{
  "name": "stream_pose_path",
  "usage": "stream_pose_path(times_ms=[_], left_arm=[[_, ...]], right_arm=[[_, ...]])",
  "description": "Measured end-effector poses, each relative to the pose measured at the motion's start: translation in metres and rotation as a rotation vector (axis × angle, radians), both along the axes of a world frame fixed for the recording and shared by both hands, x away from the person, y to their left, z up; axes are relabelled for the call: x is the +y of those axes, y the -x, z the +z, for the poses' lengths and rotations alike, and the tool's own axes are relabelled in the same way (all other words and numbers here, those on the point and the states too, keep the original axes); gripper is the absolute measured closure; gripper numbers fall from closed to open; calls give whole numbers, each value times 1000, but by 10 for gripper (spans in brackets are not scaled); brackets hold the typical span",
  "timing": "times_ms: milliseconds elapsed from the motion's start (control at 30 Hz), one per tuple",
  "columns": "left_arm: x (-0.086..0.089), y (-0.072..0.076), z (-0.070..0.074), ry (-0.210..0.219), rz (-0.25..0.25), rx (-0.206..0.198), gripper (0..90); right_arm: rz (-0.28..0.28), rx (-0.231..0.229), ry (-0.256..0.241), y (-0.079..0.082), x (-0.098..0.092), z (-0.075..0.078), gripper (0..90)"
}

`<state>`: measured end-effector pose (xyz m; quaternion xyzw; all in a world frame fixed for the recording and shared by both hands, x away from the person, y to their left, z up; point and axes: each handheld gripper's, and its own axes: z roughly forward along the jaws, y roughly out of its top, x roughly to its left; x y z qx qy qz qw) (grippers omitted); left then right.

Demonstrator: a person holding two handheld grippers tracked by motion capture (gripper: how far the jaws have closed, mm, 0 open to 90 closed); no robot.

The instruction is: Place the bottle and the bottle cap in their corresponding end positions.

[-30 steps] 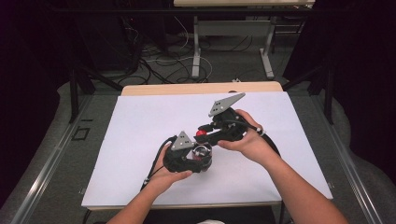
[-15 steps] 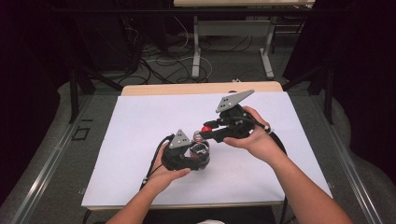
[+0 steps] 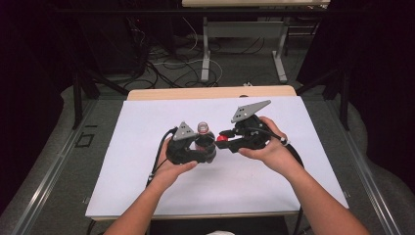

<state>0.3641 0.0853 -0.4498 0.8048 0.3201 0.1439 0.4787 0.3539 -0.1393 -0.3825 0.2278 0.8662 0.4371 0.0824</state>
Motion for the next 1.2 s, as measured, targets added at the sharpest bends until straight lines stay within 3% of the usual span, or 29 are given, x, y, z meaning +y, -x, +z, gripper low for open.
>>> stream_pose_path(times_ms=[267,433,767,833,1033,1200], left_arm=[[-6,-23,22,5,8,-2,305],[-16,-41,23,9,35,-1,305],[-32,-75,-5,-28,92,7,304],[-34,-81,-13,-35,84,13,305],[-44,-90,-30,-18,112,12,303],[-47,-95,-40,-44,114,16,302]], right_arm=[[-25,3,7,1,-7,-8,615],[-36,-2,10,1,-11,-14,615],[-84,-7,26,-1,-17,-28,615],[-88,2,23,-1,-18,-30,615],[-106,1,23,-3,-23,-36,615],[-111,5,20,-5,-22,-41,615]])
